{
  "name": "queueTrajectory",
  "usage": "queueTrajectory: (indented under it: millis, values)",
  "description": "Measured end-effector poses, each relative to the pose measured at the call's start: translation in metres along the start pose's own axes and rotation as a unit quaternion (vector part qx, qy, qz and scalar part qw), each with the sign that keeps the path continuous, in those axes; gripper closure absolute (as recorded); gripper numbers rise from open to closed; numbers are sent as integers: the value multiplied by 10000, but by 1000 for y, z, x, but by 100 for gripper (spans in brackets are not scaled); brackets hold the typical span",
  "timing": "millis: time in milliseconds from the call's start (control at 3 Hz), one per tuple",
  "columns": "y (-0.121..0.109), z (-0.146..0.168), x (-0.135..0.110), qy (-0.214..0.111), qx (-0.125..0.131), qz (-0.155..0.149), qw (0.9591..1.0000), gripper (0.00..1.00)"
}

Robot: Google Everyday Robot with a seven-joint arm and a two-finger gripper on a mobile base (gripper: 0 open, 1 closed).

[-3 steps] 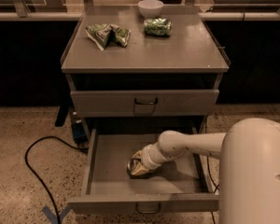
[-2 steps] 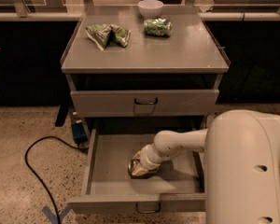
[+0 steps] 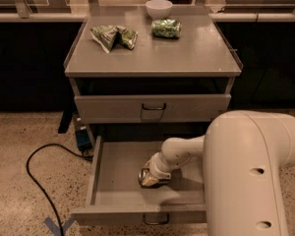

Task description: Place redbull can into middle drawer

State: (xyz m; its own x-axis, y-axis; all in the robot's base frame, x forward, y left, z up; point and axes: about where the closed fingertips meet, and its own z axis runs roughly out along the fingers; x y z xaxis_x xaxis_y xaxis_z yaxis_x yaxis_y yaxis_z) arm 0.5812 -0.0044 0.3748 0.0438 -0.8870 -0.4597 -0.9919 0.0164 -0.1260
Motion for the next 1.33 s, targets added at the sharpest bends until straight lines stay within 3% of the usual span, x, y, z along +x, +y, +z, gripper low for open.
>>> queueTrajectory:
  millis: [1000, 1333]
  values:
    - [0, 0, 0, 0, -1, 0, 10000, 13]
    - [0, 0, 0, 0, -1, 0, 10000, 0]
